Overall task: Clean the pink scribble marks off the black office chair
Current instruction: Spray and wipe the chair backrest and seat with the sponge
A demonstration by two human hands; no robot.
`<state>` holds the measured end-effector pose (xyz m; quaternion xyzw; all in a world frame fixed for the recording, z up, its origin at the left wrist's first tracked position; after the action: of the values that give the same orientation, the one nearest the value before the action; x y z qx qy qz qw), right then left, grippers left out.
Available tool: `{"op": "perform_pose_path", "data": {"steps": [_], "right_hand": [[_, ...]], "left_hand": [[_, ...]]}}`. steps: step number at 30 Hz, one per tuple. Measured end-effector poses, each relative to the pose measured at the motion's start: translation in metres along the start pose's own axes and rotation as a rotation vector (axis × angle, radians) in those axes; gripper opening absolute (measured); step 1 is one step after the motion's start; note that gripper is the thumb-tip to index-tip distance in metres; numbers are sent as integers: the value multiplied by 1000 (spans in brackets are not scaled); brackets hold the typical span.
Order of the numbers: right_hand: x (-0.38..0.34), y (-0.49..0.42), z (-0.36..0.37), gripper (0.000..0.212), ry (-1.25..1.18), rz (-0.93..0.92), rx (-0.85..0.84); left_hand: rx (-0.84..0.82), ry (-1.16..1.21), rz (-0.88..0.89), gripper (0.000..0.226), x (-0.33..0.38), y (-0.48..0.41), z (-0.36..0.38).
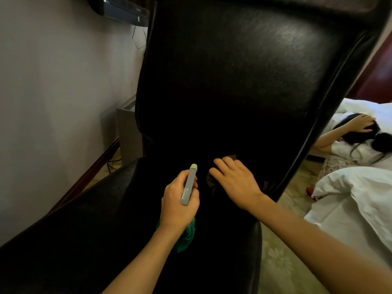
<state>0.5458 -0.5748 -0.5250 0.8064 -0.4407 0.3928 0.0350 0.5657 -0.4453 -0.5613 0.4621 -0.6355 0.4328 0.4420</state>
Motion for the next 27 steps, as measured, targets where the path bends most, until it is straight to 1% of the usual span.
{"op": "perform_pose_path", "data": {"steps": [2, 4, 7, 10, 12, 15, 18, 19, 21, 23, 25, 27], "right_hand": [[24, 3, -37, 39, -40, 57, 104], [67, 8, -78, 32, -34, 165, 210], [148, 34, -133, 26, -30, 449, 371], [208, 70, -157, 26, -184, 720, 442], [223, 92, -153, 25, -340, 816, 420], [213, 120, -129, 25, -485, 830, 300], [193, 137, -90, 21, -700, 814, 213], [190, 138, -81, 18, -763, 810, 202], [187, 135, -71, 18, -903, 821, 200], [185, 133, -67, 18, -1047, 869, 189], [186, 133, -64, 18, -1125, 916, 177], [184, 133, -67, 19, -1178, 935, 171]], "left_hand": [[-27, 27, -16, 38, 0, 3, 1], [-47, 71, -24, 35, 0, 6, 1], [-37, 110, 1, 19, 5, 14, 0], [-37, 117, 7, 19, 15, 24, 2], [-34, 123, 9, 23, 23, 31, -1], [-10, 146, 32, 40, 37, 44, -11], [-44, 164, 42, 43, 50, 63, -16], [-55, 173, 42, 47, 55, 70, -17], [-61, 182, 32, 68, 63, 82, -21], [-63, 195, 7, 81, 67, 90, -25], [-60, 209, -3, 80, 70, 97, -28], [-51, 189, 20, 69, 70, 102, -28]]}}
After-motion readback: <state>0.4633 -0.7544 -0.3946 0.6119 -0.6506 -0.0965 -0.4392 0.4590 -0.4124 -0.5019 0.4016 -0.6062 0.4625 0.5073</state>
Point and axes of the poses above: each hand's wrist, its own y-axis away from the middle knuckle, its own z-axis out of the palm, x = y × z, the point moved 9 cm from there along -y, towards the middle knuckle, and after that the axes turned 13 degrees about -z, right-handed, at the moved point
